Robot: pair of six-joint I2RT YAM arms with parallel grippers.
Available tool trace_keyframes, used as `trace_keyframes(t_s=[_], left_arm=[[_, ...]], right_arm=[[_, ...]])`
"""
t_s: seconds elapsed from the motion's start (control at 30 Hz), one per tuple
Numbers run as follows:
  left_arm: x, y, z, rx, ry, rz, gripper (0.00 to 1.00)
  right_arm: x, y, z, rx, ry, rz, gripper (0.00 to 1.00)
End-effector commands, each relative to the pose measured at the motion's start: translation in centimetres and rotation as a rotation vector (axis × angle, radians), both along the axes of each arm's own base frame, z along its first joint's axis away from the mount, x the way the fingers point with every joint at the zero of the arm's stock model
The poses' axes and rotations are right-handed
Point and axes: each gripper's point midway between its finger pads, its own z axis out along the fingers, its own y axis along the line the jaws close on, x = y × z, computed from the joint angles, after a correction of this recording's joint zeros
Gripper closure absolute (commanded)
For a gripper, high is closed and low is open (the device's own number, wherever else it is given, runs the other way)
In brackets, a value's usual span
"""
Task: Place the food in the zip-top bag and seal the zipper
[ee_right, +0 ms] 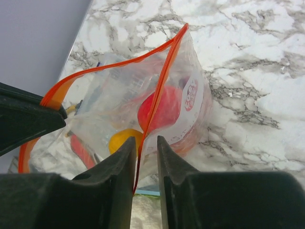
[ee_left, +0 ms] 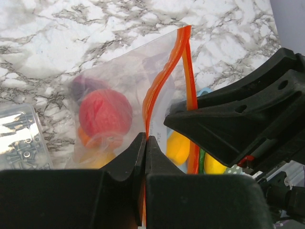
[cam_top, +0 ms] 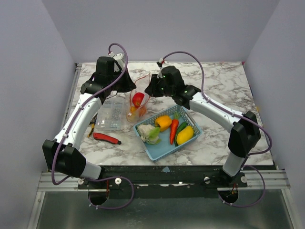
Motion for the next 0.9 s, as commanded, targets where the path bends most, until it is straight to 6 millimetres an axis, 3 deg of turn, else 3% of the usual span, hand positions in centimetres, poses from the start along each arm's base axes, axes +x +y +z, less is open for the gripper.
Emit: trace_keyframes(t_s=[0.0,0.23,0.43,0.53,0.63,0.77,0.87], left_arm=[[0.0,-0.3,0.3,-0.011,-0.023,-0.021,1.0],[-0.2,-0.9,-0.1,-0.04,-0.008,-0.041,1.0],[-0.3,-1.0,-0.3,-0.046,0.0,-0.049,1.0],[-0.2,-0.9,-0.3,-0.04,-0.003,-0.045,1.0],[-0.1,-0.8,-0.4,-0.036,-0.001,-0.042,1.0],[-0.2,-1.0,-0.4,-0.041,-0.001,-0.051,1.0],[-0.3,-1.1,-0.5,-0.047,0.004,-0.055,1.0]], right_arm=[[-1.2,-0.7,-0.8,-0.045,0.039,0.016,0.68],[-3.1,-3.5,2.5,-0.055,-0.025,0.003,0.47],[-3.5,-10.7,2.6,-0.205,-0.14,-0.207,0.3],[-4.1,-13.4,1.0,-0.252,-0.144,-0.293,0.27],[-5.3,-14.3,-2.4,-0.285,-0.106,-0.284,0.26],[-6.6,-14.0,-6.1,-0.3,-0.056,-0.22,0.15],[-7.5,-12.3,-8.3,-0.314,-0.037,-0.078,0.09]])
